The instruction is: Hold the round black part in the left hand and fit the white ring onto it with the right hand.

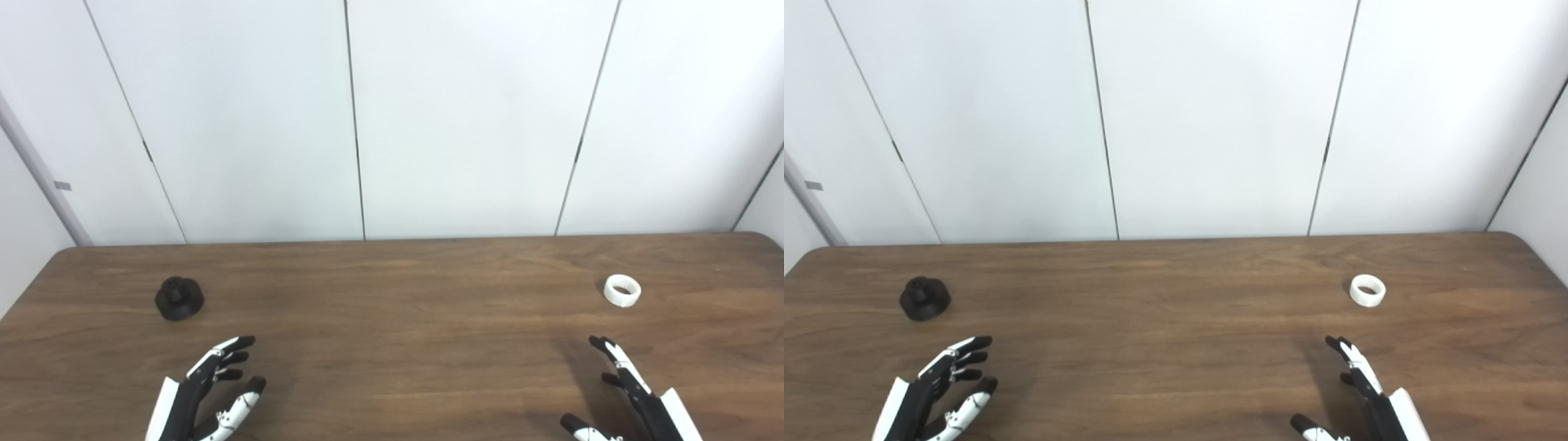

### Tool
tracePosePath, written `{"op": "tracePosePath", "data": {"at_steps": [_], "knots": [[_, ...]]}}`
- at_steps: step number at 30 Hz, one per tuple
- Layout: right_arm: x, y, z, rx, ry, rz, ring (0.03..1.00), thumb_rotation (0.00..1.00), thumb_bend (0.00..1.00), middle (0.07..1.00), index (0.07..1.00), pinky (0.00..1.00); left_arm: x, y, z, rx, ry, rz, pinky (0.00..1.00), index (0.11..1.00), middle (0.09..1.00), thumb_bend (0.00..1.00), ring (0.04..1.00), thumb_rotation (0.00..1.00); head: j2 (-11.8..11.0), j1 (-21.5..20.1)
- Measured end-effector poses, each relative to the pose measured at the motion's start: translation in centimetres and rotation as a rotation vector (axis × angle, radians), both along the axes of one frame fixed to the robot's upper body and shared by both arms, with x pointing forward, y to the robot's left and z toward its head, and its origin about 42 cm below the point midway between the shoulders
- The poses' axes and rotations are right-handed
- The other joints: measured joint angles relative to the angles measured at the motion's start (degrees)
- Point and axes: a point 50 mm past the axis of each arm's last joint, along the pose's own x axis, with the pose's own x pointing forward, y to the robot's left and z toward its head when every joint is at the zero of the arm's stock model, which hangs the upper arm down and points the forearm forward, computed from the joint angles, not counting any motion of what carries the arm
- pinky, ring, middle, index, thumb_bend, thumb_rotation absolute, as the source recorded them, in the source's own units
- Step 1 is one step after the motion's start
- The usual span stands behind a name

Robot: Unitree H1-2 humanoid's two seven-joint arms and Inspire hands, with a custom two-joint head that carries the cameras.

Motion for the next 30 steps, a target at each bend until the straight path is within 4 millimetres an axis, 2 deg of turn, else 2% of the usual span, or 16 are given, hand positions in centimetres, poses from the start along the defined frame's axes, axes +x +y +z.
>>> {"op": "tracePosePath", "data": {"at_steps": [4,12,17,23,30], "knots": [[0.0,0.0,0.0,0.0,0.0,0.0,0.983,0.44,0.52,0.972,0.917,0.82,0.01,0.0,0.0,0.0,0.0,0.0,0.71,0.793,0.837,0.53,0.791,0.46,-0.1,-0.2],[-0.05,0.06,-0.05,-0.001,0.002,0.003,0.991,0.45,0.52,0.978,0.922,0.86,0.01,-0.01,0.0,0.001,-0.001,-0.001,0.71,0.798,0.842,0.5,0.794,0.43,-0.1,-0.2],[-0.06,0.06,-0.01,0.0,0.002,0.002,0.986,0.46,0.52,0.978,0.923,0.83,0.0,0.0,0.0,0.001,-0.001,-0.001,0.71,0.798,0.842,0.51,0.798,0.44,-0.1,-0.1],[-0.05,0.07,0.0,-0.002,0.004,0.001,0.992,0.45,0.51,0.982,0.926,0.85,0.0,0.0,0.0,0.001,-0.001,0.0,0.71,0.796,0.845,0.51,0.8,0.43,-0.3,-0.1],[0.06,0.0,0.03,0.001,-0.002,-0.001,0.986,0.45,0.52,0.974,0.919,0.82,-0.01,-0.08,0.05,0.018,-0.009,0.002,0.7,0.788,0.843,0.51,0.794,0.42,-0.7,0.7]]}}
